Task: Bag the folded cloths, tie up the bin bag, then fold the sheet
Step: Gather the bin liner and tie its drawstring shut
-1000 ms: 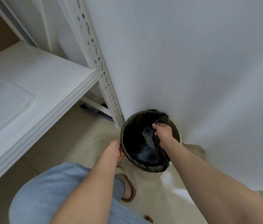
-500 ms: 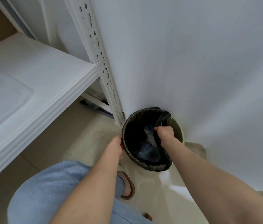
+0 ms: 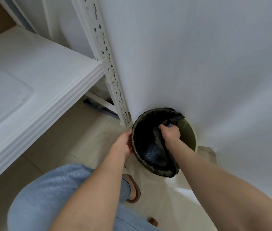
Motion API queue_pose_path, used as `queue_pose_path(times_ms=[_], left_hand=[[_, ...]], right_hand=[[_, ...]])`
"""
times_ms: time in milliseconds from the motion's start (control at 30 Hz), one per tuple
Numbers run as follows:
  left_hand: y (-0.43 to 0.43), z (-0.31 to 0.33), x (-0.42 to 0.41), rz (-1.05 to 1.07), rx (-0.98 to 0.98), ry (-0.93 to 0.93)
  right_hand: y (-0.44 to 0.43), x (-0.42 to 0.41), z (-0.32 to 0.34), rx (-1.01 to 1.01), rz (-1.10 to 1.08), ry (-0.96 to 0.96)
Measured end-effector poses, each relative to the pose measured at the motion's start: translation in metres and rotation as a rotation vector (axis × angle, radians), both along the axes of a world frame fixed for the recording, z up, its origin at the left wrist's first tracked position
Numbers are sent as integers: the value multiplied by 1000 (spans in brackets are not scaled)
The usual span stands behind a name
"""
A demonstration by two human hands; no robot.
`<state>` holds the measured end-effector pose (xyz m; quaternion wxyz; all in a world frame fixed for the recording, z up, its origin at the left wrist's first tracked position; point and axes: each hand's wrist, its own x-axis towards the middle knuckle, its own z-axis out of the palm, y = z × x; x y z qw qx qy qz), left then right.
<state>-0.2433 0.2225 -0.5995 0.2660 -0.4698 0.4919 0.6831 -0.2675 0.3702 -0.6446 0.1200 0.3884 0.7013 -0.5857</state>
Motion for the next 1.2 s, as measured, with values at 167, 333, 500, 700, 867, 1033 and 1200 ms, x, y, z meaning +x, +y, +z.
queue_pose_path(times_ms=[167,333,500,700,867,1033,1200], left_hand=[[6,0,-7,-37,-55,80],[6,-16,-18,-347,-675,169],[6,-8,-21,-514,-984,281],[6,0,-27,-474,-922,355],[0,9,-29,-461,-636,282],[-7,18,-14,-828,-950,184],[-5,34,-19,-358,-714,269]], right_hand=[[-7,0,-1,-15,23,35],[-15,1,0,-49,44,62],[-17,0,2,-52,55,46],[-13,1,10,-111,16,21],[0,1,20,4,-57,76],[20,5,30,69,-165,134],[30,4,41,60,-255,176]])
